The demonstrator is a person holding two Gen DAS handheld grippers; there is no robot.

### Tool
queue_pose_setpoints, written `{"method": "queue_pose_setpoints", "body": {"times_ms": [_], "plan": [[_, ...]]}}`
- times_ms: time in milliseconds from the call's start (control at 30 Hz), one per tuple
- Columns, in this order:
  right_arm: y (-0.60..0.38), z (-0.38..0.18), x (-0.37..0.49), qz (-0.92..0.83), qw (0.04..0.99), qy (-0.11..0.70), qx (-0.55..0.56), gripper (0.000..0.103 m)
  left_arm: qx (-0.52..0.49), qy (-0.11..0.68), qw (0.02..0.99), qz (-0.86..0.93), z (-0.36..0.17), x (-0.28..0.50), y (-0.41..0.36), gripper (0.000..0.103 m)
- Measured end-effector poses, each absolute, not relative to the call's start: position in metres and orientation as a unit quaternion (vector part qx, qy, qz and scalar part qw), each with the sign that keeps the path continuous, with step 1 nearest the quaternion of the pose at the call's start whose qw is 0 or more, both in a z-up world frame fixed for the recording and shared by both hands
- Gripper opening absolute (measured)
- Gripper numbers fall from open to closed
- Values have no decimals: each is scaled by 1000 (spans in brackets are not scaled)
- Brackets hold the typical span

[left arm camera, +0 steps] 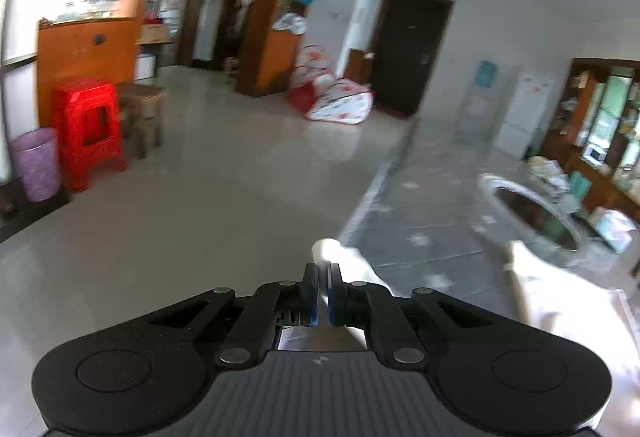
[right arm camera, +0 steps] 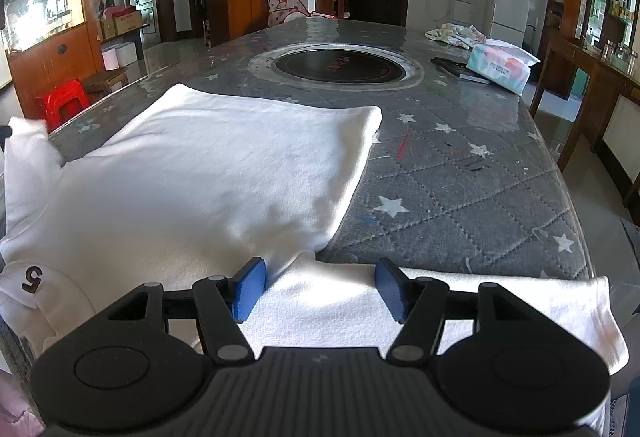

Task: Fold clothes

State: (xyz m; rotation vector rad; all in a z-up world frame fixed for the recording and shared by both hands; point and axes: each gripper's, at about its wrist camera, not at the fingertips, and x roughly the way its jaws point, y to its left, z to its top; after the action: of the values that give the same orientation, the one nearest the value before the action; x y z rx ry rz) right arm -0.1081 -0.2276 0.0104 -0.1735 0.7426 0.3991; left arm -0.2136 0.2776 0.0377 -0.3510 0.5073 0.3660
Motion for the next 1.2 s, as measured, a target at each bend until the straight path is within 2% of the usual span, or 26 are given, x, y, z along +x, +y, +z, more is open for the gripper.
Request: {"method": "queue_pose_setpoints", "body": {"times_ms": [267,367,600,867,1000,1200], "plan": [[-214,26,-114,216,904,348,-119,63,-165,293,915,221,25,-237,291,5],[-191,39,-120,272,889,341,-136,63,-171,279,925,192,39,-229,278,5],[-127,31,-140,379,842,333,-190,62,-131,286,949,22,61,-190,201,8],[-94,20,-172,431,809,320,-240,61,-78,319,941,-86,41,-170,122,8],[-96,22,-177,432,811,313,-239,61,-56,345,933,-84,25,-176,121,8],[-108,33,-169,430,820,316,-208,61,-68,343,933,-82,43,-172,131,9]]}}
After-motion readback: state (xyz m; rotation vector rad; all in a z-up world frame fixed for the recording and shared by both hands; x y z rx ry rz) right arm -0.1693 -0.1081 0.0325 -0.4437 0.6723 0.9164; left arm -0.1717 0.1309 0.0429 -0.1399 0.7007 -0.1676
